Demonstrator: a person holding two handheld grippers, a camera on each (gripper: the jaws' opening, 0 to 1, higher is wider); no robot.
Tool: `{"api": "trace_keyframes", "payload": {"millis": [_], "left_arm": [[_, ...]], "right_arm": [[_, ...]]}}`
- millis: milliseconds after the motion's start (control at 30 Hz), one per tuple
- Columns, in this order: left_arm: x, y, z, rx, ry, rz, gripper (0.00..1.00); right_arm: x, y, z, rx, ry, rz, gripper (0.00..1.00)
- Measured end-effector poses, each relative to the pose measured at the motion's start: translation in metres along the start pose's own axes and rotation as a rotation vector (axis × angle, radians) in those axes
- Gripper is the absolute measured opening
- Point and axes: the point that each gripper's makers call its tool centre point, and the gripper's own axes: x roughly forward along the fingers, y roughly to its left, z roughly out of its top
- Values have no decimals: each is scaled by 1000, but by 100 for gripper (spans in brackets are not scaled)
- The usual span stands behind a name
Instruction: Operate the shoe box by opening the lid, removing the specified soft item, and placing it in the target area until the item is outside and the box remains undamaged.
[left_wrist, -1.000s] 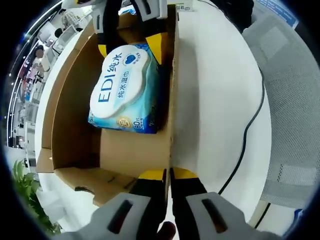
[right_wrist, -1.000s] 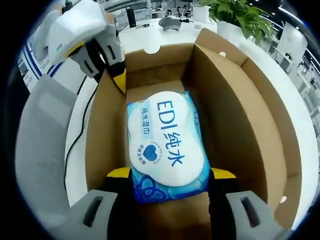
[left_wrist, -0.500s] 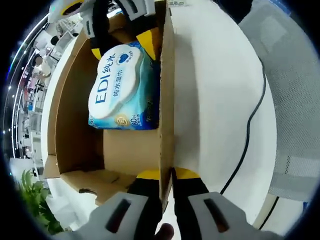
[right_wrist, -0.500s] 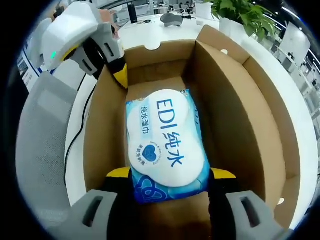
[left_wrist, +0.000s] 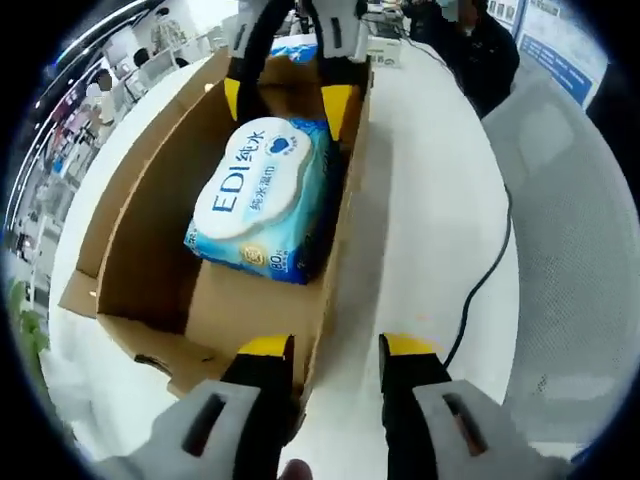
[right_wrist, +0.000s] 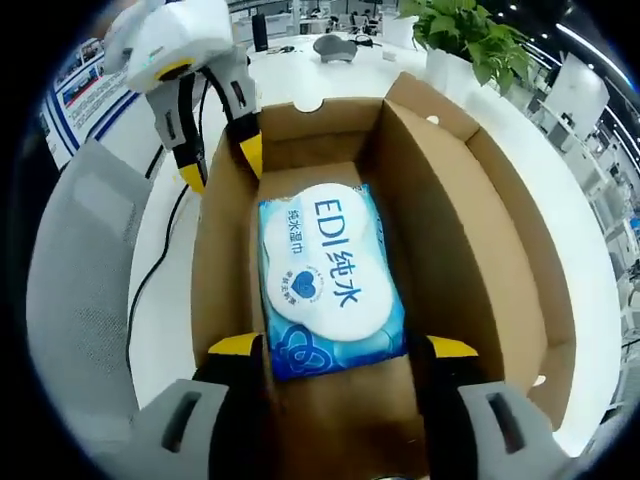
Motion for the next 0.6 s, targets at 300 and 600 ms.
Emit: {"api": "trace_keyframes", "payload": {"millis": [300, 600], "left_arm": [[-34, 14, 38, -54, -141, 18, 49], [-56, 40, 57, 14, -162, 71, 50]], "right_arm": [[-22, 5, 8, -18, -49, -15, 61], [-50, 1, 18, -104, -84, -33, 58]]}}
